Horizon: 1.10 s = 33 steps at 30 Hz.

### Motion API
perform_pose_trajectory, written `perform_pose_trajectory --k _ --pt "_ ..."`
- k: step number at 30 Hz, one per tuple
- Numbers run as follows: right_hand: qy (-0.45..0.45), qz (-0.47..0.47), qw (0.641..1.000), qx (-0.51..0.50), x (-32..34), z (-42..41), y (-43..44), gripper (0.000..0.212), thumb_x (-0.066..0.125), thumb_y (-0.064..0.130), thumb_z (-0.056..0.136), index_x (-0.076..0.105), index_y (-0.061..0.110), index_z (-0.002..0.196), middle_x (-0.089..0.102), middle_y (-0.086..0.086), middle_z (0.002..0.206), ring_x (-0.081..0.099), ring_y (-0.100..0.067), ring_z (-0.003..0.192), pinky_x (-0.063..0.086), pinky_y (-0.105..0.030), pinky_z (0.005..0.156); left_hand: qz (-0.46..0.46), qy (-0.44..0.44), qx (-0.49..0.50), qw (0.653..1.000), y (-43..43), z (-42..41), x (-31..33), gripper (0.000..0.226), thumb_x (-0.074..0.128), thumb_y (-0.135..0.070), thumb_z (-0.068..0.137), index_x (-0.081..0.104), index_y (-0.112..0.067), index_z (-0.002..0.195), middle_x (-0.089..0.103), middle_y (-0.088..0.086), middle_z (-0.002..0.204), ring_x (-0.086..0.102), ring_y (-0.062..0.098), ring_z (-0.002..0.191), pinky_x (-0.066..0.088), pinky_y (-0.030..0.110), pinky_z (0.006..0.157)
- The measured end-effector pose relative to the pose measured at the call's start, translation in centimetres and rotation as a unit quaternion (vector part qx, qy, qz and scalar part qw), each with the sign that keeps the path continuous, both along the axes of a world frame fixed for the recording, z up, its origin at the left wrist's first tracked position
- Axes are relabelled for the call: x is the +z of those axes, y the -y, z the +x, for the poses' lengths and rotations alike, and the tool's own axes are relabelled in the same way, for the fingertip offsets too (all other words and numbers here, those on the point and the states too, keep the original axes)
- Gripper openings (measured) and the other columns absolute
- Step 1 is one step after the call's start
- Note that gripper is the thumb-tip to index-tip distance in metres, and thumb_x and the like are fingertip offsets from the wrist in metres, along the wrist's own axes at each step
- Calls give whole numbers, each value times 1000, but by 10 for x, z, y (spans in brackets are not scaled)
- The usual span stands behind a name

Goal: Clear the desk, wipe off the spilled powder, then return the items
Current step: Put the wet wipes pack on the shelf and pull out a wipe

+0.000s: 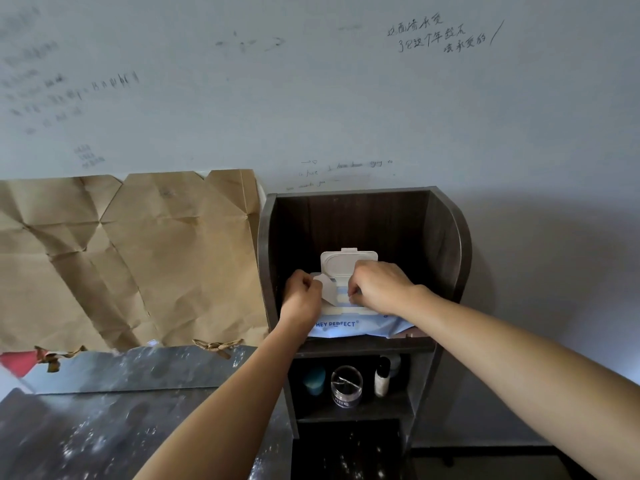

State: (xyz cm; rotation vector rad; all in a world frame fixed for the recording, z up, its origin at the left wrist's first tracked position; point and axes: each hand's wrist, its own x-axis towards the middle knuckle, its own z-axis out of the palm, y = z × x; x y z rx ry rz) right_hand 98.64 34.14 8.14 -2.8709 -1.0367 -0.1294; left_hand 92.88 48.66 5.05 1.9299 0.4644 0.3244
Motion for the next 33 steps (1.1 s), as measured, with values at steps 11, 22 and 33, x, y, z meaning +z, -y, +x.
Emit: perform_pose_trajectory --k 11,22,33 --pt "-1 -141 990 15 3 4 -11 13 46 19 89 48 9 81 50 -8 83 49 -25 70 35 -34 58 14 11 -36 999 -4 -4 -3 14 43 -19 96 48 -7 95 53 12 85 46 21 71 35 29 58" --pt "-116 61 991 -22 3 9 3 10 60 30 85 69 25 84 67 9 88 61 -11 81 55 -36 73 8 11 -46 999 -6 -3 -5 14 41 -21 98 46 -8 96 50 10 85 44 16 67 34 27 54" --pt "-179 99 975 -91 -7 10 2 20 45 28 94 59 15 93 62 -4 93 59 -22 86 50 -41 77 -3 4 -37 999 -5 -2 -2 12 39 -22 99 45 -12 98 51 9 91 46 16 70 33 27 57"
